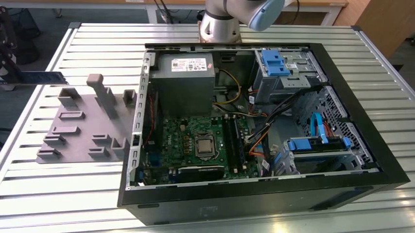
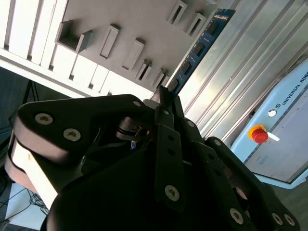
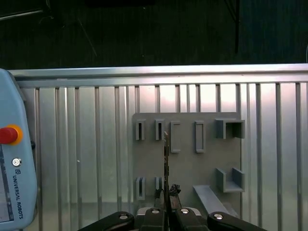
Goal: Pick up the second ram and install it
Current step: 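Pick up the second ram and move it above second insertion slot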
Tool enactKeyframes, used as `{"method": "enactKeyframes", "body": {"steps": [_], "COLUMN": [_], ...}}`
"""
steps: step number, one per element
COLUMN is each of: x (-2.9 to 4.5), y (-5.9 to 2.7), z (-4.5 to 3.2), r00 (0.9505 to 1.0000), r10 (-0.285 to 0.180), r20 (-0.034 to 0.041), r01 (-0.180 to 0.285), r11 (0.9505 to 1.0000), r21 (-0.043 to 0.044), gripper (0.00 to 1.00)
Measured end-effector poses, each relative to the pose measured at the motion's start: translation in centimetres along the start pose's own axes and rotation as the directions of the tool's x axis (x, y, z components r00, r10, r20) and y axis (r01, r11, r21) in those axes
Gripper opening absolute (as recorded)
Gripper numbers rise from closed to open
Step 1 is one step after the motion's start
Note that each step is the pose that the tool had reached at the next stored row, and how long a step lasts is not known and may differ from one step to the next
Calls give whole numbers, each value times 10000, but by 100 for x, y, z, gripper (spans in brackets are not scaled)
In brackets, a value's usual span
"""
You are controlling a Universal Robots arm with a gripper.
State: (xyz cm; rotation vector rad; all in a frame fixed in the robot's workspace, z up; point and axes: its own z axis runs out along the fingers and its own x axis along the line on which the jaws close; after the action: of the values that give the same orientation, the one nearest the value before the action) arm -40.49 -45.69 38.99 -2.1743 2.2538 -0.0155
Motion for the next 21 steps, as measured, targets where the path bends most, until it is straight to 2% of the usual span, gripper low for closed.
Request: {"method": "enactKeyframes", "body": {"steps": [9,21], "x": [-1,-3], "y": [-5,-89], "z": [-15,-13], "r00": [10000,10000], "r10": [0,0], "r20": [-1,0], "r01": [0,0], "r11": [10000,10000], "r21": [-1,1], "gripper": [14,14]}}
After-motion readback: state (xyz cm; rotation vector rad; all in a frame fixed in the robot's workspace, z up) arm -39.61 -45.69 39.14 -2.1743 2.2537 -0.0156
